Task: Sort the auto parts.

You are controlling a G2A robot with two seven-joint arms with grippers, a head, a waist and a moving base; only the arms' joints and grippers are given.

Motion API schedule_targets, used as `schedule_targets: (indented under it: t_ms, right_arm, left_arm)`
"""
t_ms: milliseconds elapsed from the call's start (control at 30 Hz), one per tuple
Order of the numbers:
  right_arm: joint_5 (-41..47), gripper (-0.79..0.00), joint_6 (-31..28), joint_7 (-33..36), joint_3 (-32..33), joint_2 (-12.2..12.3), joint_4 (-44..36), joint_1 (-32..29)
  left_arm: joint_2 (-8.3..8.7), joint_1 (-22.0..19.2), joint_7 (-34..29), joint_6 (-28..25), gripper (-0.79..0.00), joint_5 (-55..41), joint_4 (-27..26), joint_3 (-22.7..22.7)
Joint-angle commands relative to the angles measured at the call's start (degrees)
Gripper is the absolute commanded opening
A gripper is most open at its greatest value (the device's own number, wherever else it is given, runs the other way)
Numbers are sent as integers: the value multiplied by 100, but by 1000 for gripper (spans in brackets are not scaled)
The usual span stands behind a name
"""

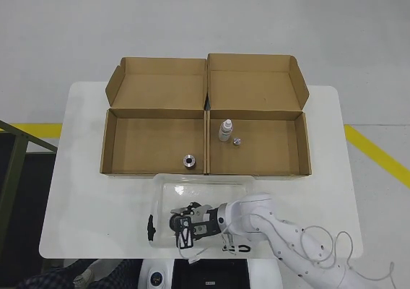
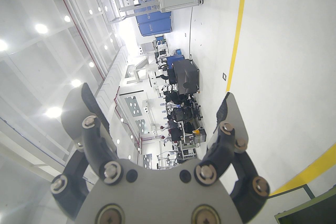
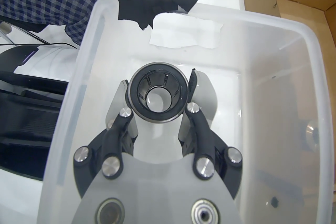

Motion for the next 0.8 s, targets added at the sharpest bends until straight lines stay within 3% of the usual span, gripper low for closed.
schedule_targets:
  t_ms: [0,767]
  right_arm:
    - [40,-785,-29,-16,57,17,-76,-14]
    - [1076,-785,-49,-527,1160,247,-595,-281]
  left_arm:
    - [0,0,0,0,0,0,0,0]
    - [0,0,0,0,0,0,0,0]
